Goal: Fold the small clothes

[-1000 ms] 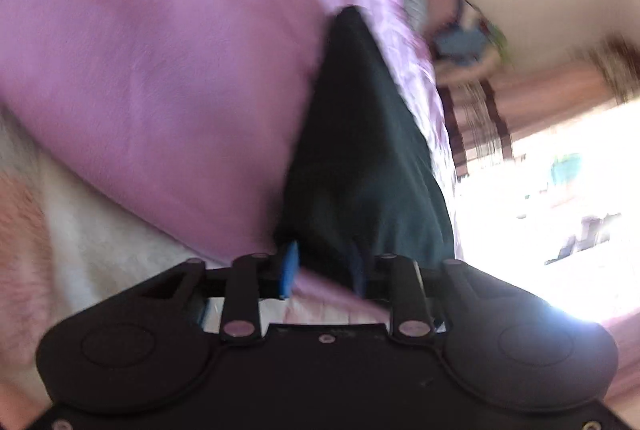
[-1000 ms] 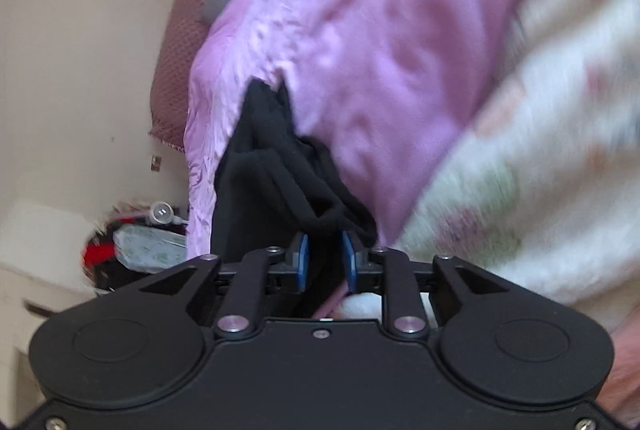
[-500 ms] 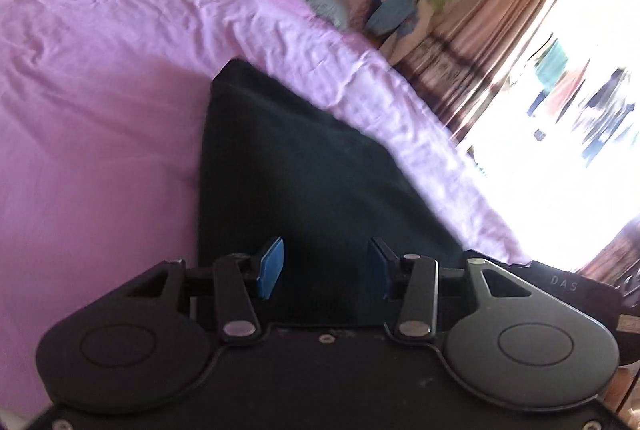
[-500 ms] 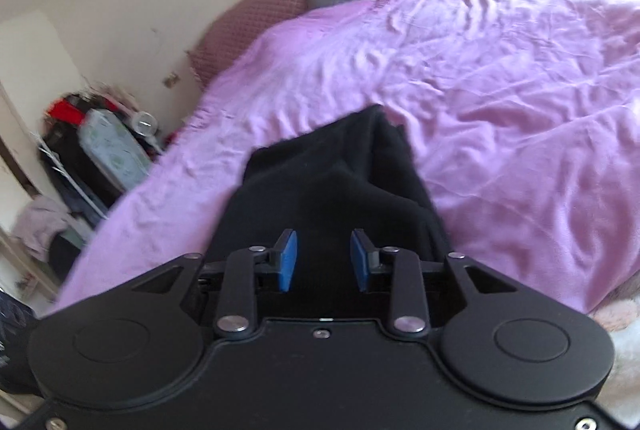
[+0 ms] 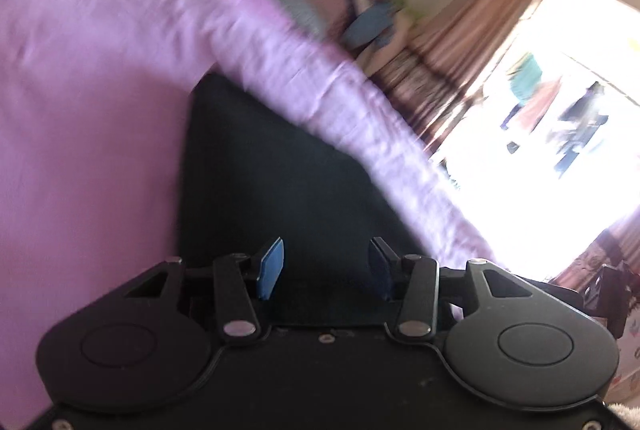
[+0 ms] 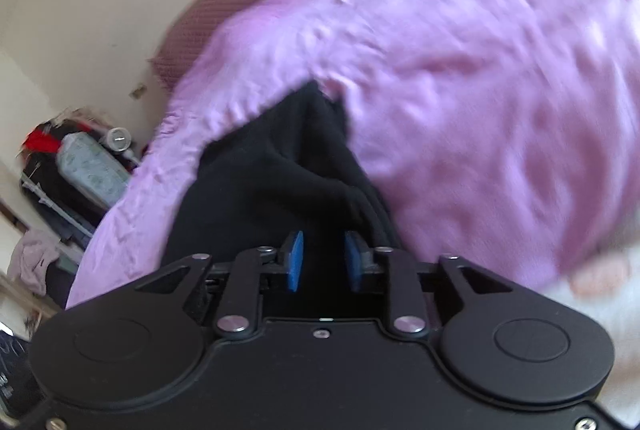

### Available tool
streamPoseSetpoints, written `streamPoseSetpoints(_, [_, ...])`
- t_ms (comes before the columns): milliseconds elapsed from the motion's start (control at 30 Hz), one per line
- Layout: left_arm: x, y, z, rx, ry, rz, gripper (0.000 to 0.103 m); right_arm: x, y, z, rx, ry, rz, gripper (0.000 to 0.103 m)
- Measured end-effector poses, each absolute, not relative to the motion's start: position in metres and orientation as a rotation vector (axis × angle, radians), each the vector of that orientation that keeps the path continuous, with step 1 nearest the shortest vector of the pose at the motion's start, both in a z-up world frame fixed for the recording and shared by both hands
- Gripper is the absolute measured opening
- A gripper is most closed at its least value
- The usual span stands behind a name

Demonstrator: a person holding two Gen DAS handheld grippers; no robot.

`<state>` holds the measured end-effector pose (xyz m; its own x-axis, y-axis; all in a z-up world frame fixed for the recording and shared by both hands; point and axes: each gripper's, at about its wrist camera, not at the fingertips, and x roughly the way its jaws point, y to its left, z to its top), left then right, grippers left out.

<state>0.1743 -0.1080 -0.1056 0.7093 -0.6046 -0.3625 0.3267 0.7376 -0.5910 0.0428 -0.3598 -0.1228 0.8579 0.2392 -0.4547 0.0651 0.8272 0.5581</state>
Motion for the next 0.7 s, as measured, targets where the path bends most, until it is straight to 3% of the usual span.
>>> streamPoseSetpoints(67, [0.192, -0.109, -0.088, -0.506, 0.534, -0.559, 0.050, 0.061, -0.353, -0.102, 0.529, 0.491, 0.118, 0.048])
streamPoseSetpoints(300, [0.337, -0.113, -0.068, -0.492, 0.544, -0.594, 0.051, 0.172, -0.334, -0.072, 0.413, 0.485, 0.220, 0.048])
streamPoseSetpoints(567, [0.481, -0.121, -0.124, -0.461, 0.740, -0.543, 0.051, 0.259, -0.333, -0.113, 0.411, 0.624, 0.233, 0.048])
streamPoseSetpoints(700, [0.519, -0.108, -0.159, -0.509, 0.800, -0.485, 0.051, 0.271, -0.350, -0.137, 0.484, 0.650, 0.187, 0.041])
